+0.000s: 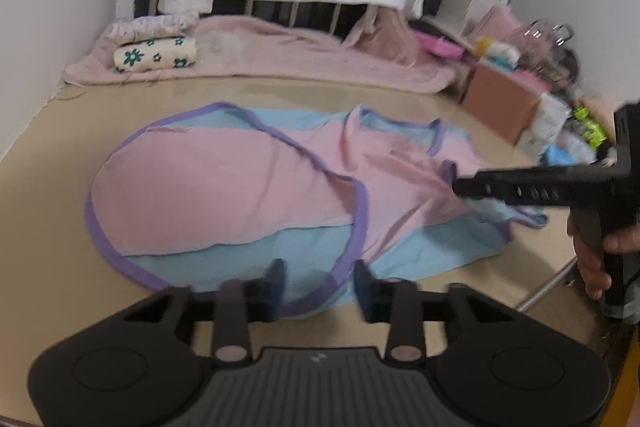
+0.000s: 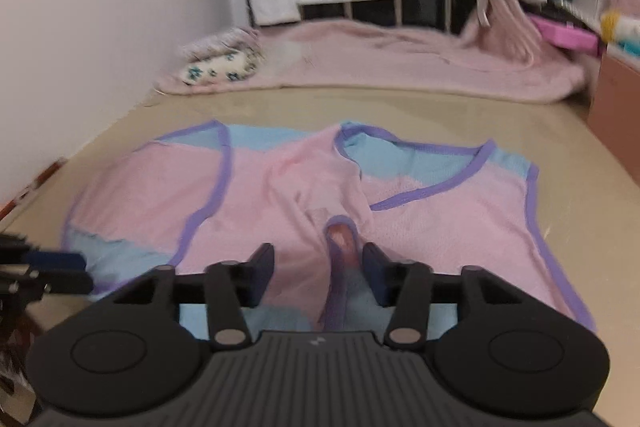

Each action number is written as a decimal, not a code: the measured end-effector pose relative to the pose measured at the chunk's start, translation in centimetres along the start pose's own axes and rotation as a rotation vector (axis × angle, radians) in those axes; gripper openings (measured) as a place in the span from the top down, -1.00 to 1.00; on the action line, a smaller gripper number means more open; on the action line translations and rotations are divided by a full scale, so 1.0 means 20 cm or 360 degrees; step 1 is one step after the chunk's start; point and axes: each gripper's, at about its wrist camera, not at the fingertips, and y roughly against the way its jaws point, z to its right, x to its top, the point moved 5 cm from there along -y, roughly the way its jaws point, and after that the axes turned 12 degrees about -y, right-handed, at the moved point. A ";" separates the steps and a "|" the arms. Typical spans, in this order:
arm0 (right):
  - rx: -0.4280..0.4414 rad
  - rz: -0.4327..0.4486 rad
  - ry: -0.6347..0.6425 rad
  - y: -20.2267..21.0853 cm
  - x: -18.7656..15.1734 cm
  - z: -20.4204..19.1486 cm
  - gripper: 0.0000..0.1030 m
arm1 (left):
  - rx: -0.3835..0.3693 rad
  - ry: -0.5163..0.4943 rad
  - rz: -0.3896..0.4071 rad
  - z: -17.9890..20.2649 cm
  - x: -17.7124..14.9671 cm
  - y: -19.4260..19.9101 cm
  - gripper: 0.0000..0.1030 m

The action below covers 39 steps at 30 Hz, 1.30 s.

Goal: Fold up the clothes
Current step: 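Pinch the garment's center with the right gripper and adjust it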

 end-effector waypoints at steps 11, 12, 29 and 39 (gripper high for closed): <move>-0.0015 -0.0124 0.0239 0.08 -0.21 -0.05 0.83 | 0.0156 -0.0064 -0.0088 -0.06 -0.04 -0.02 0.99; -0.0027 -0.0142 0.0218 0.08 -0.20 -0.04 0.87 | 0.0188 -0.0036 -0.0086 -0.09 -0.04 0.00 0.99; -0.0178 -0.0098 0.0100 0.00 -0.10 -0.02 0.82 | 0.0160 0.0060 -0.0046 -0.02 -0.01 -0.13 0.86; -0.0179 0.0055 -0.0017 0.04 0.05 0.08 0.22 | 0.0062 0.0172 0.0090 0.04 0.30 -0.26 0.37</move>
